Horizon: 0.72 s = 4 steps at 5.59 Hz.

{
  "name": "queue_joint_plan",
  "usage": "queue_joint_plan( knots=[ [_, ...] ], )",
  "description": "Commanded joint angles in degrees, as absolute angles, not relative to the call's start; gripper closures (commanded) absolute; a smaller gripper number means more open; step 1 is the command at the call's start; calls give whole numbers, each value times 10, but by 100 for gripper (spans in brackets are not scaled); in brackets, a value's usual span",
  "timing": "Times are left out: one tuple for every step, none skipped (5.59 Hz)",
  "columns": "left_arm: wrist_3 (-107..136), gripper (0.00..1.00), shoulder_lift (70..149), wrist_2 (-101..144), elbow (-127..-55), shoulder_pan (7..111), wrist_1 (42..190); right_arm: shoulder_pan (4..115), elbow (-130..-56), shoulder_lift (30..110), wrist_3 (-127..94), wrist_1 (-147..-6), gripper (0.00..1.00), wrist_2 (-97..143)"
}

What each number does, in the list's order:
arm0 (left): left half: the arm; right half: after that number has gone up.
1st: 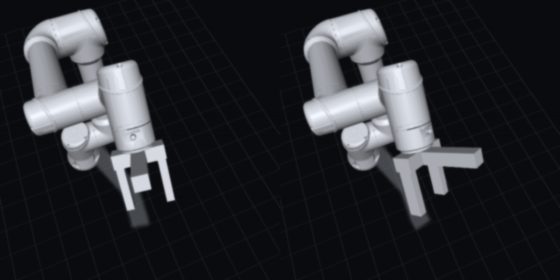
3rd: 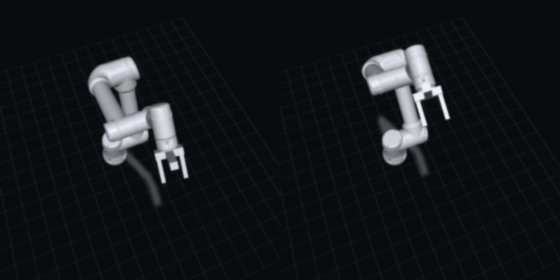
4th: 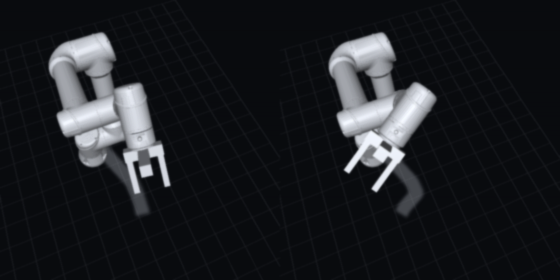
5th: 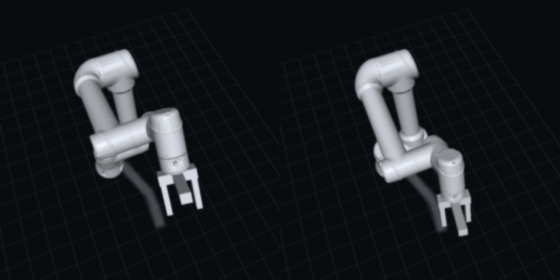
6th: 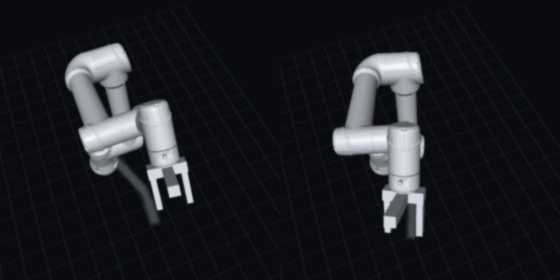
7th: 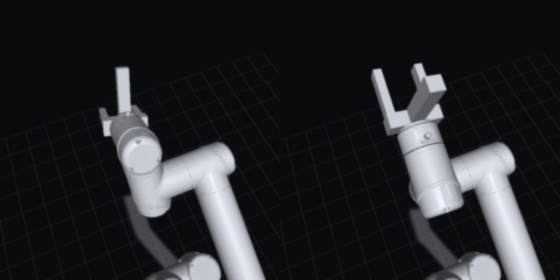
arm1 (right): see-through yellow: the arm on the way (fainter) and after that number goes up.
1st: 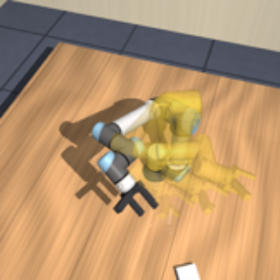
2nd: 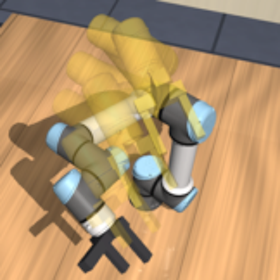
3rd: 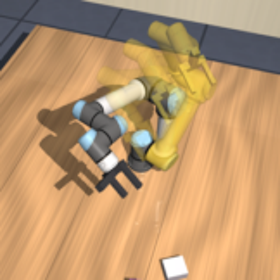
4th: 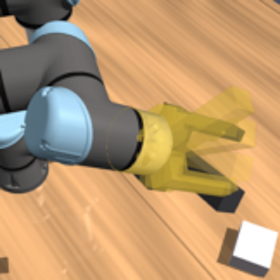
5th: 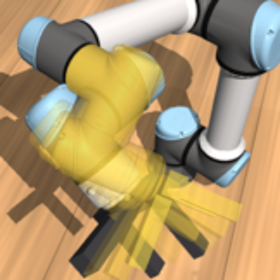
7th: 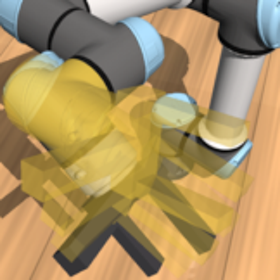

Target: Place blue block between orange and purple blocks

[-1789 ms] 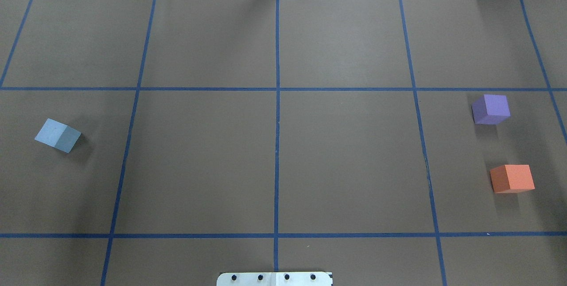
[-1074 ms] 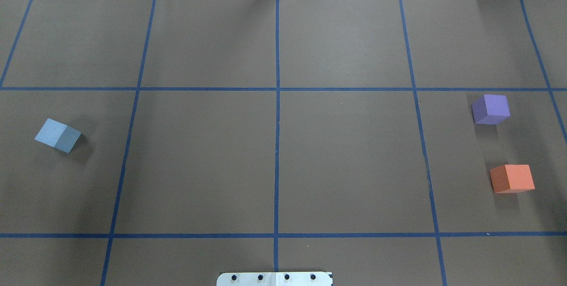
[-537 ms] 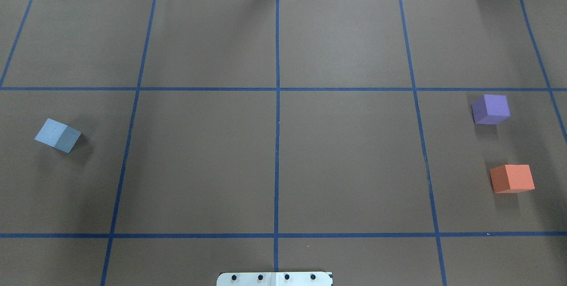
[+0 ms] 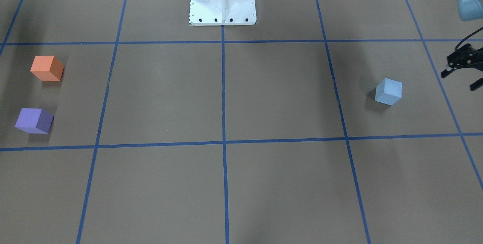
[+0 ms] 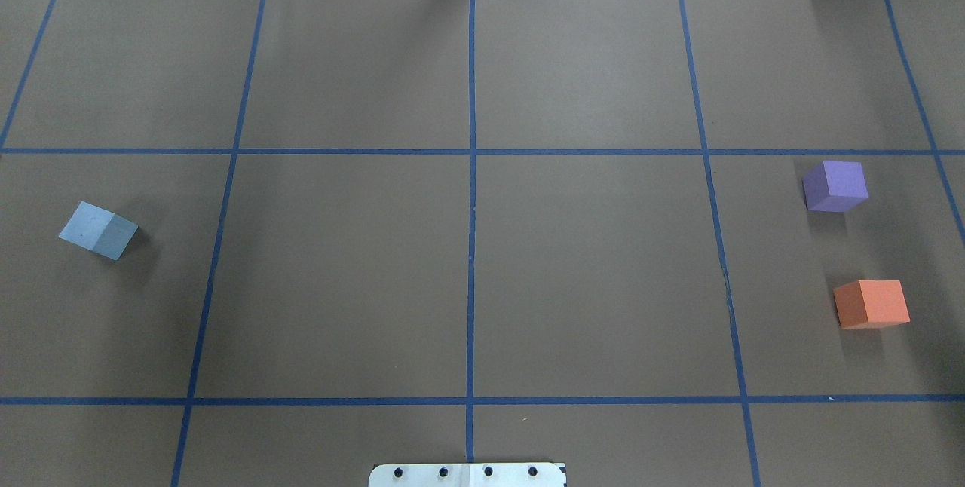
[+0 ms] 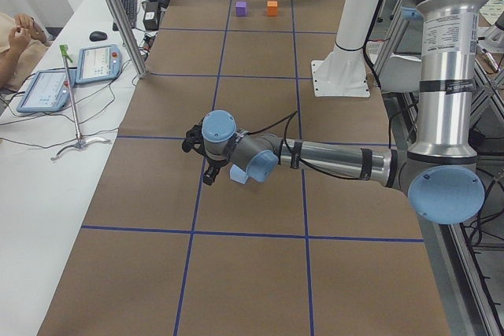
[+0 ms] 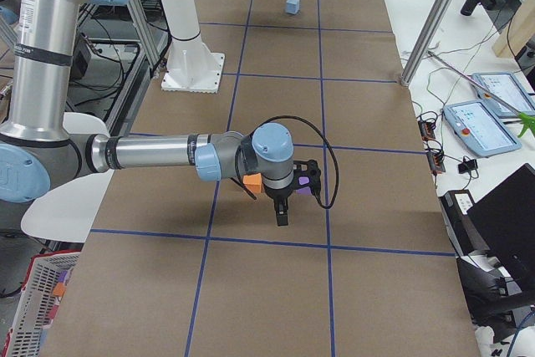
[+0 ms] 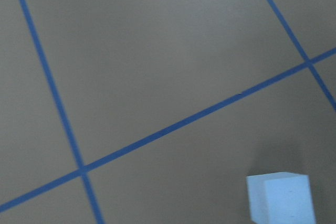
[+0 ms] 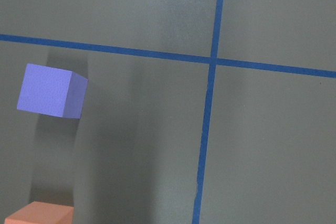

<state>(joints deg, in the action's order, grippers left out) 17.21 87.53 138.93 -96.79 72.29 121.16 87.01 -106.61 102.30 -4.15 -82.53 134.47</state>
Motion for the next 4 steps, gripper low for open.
queue_joint_plan(
  knots=[
    [325,0,864,1275,-967,609,1285,870,-1066,1023,-41,-825,0,1345],
    [354,0,864,1234,-968,568,1285,870,-1066,1023,-41,-825,0,1345],
    [395,0,866,1179,-969,520,1285,870,-1066,1023,-41,-825,0,1345],
    [399,0,865,1149,-967,494,1284,870,-1064,1023,-41,-825,0,1345]
  ],
)
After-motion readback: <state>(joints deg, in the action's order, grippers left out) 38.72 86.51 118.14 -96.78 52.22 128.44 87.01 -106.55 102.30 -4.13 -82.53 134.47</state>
